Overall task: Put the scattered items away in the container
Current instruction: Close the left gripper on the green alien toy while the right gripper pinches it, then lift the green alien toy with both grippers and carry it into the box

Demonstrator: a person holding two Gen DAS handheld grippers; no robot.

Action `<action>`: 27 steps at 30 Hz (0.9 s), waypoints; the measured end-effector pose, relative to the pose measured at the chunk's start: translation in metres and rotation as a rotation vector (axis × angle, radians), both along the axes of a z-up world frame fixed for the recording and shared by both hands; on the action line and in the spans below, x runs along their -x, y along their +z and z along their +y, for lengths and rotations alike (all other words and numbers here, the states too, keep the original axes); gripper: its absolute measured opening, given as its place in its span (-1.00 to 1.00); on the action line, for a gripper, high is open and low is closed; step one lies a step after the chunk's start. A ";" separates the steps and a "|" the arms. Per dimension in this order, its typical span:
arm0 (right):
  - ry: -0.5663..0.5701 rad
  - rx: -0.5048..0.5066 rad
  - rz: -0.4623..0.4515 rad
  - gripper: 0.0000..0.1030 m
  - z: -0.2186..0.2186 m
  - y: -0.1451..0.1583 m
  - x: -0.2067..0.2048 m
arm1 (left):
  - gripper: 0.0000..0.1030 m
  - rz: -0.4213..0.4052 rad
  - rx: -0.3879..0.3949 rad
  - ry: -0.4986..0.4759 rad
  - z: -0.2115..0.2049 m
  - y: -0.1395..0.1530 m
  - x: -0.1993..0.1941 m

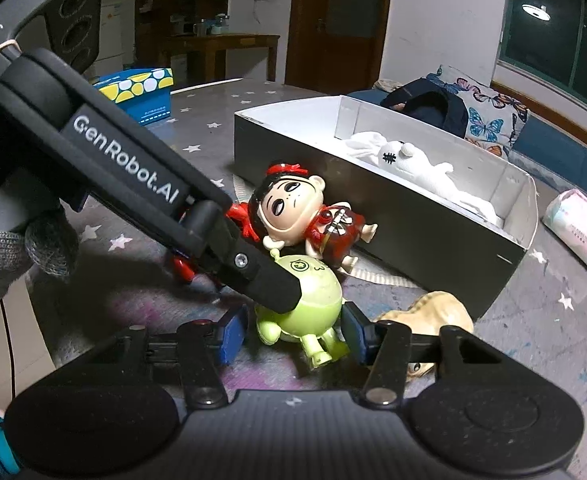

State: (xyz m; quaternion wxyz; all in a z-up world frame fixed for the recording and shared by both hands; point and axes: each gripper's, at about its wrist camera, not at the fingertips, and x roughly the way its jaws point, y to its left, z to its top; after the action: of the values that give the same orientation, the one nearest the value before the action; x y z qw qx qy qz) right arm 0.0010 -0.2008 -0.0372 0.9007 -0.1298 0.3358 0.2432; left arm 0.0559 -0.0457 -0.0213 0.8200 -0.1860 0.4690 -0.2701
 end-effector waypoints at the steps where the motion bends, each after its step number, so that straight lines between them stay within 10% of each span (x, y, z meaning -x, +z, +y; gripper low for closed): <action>1: -0.004 0.000 0.001 0.00 0.000 0.000 0.000 | -0.25 0.004 0.008 0.005 0.001 -0.001 -0.001; 15: -0.041 -0.037 0.012 -0.08 -0.004 -0.001 -0.002 | -0.20 0.066 0.067 0.067 0.003 -0.006 -0.009; 27: -0.067 -0.084 -0.061 -0.08 -0.013 0.030 0.007 | -0.21 -0.075 0.045 0.026 -0.007 0.033 0.003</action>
State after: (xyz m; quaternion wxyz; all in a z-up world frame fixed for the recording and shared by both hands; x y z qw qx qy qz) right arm -0.0058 -0.2134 -0.0073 0.9227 -0.0880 0.3020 0.2229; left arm 0.0525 -0.0530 0.0114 0.8361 -0.2001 0.4294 -0.2766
